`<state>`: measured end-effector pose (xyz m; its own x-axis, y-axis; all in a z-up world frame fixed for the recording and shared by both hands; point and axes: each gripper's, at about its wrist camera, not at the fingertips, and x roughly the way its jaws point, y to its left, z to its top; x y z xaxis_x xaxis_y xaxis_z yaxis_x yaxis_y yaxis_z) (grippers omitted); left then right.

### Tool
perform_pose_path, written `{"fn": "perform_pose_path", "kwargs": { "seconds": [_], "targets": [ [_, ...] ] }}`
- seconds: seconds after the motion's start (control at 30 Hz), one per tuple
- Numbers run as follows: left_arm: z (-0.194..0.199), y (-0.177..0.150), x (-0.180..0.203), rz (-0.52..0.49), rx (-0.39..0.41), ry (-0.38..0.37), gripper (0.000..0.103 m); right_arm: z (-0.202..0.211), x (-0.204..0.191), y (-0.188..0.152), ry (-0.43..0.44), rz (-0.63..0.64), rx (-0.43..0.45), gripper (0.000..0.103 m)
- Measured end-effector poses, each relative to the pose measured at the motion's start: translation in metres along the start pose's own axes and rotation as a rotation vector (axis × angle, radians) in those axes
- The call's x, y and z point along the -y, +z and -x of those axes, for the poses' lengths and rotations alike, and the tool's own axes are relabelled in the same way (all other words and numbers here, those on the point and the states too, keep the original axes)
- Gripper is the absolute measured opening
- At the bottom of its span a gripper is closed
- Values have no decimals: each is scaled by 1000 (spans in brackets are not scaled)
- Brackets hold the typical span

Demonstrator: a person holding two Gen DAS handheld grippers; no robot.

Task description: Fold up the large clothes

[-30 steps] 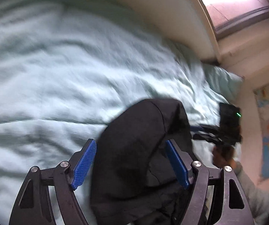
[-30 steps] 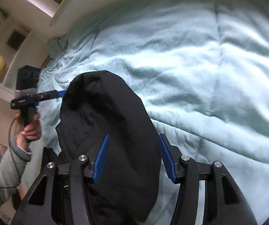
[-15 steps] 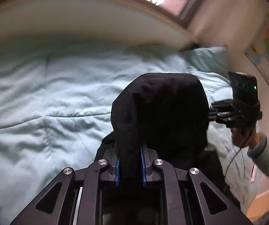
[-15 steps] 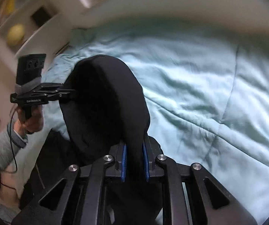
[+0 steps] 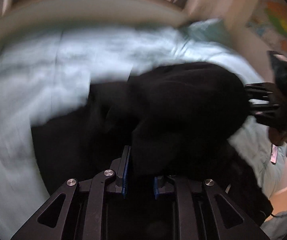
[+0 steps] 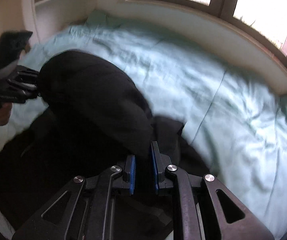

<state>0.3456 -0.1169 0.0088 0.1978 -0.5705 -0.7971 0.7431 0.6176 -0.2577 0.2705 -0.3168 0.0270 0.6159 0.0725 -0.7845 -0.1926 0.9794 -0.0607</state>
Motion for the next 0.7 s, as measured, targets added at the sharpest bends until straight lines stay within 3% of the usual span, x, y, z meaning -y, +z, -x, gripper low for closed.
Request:
{"fn": "perform_pose_path", "kwargs": {
  "seconds": [0.13,0.27,0.33,0.4,0.5,0.53,0.6,0.7],
  "targets": [
    [-22,-54,-9,82,-79,24,20,-28,-19,-44,10,-64,-106,17],
    [15,-56,-11,82,-70,12,20,-21,-10,-60,30,-162,-153,21],
    [45,-42,-12,54,-40,38,20,-4,0,-59,26,-200,-134,30],
    [67,-21,-12,24,16,59,21,19,11,-50,38,-245,-88,54],
    [85,27,-8,19,128,38,30,44,34,-19,66,-311,20,54],
    [83,41,-7,38,154,22,37,45,40,-1,83,-338,46,54],
    [66,75,-4,109,183,-47,39,30,47,30,106,-394,52,54],
    [15,91,-14,235,106,-155,39,-19,47,54,212,-522,-5,54]
  ]
}}
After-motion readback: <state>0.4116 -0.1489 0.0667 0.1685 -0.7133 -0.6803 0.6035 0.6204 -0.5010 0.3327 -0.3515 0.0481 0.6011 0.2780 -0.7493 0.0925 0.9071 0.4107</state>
